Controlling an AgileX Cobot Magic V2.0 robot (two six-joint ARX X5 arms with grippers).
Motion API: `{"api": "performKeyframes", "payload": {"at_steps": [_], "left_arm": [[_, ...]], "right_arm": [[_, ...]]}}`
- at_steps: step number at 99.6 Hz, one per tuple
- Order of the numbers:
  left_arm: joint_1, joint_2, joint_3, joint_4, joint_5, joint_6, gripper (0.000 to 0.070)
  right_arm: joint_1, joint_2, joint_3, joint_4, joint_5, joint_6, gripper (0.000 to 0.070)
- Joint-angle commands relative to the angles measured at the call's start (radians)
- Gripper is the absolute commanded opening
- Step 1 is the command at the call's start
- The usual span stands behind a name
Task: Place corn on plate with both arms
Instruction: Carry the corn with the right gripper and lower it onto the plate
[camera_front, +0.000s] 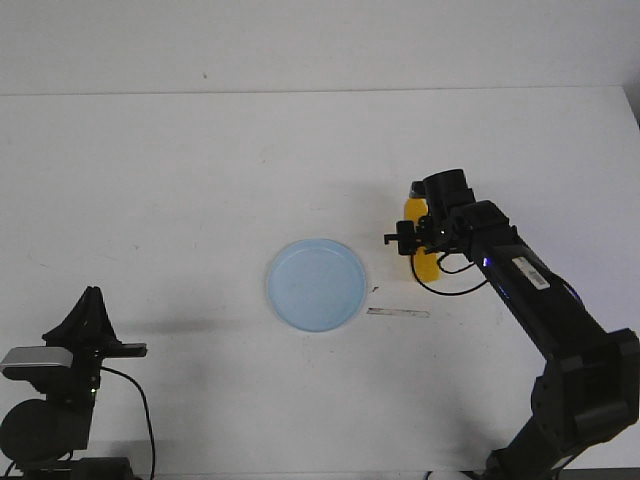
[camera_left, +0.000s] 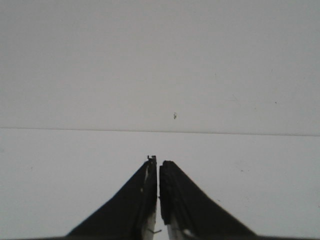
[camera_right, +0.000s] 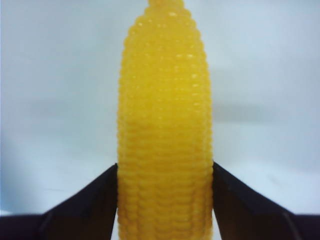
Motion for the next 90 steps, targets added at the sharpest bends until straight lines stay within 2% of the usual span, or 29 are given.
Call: {"api": "performKeyframes", "payload": {"at_steps": [1, 11, 20, 50, 60, 76, 90], "left_arm": [[0.002, -0.003, 0.008, 0.015, -0.003, 0.013, 0.0001], [0.002, -0.003, 0.008, 0.015, -0.003, 0.013, 0.0001], [0.002, -0.003, 0.008, 0.015, -0.003, 0.013, 0.0001], [0.002, -0.003, 0.008, 0.015, -0.003, 0.013, 0.0001], [0.002, -0.003, 0.008, 0.015, -0.003, 0.013, 0.0001], [0.002, -0.003, 0.008, 0.015, -0.003, 0.013, 0.0001], [0.002, -0.003, 0.008, 0.015, -0.003, 0.013, 0.0001]], "right_arm": [[0.036, -0.009, 0.028, 0.029, -0.101, 0.013, 0.0271], [0.088, -0.006, 0.028, 0.053, -0.269, 0.016, 0.0271], [0.145, 0.012, 0.028, 0.080, -0.342, 0.045, 0.0271], [0.317, 0.117, 0.028, 0.114, -0.346, 0.074, 0.0272], [0.333, 0.139, 0.028, 0.113, -0.338, 0.092, 0.0280], [0.341, 0.171, 0.028, 0.103, -0.328, 0.091, 0.0356], [0.342, 0.173, 0.028, 0.108, -0.313, 0.091, 0.0357]]}}
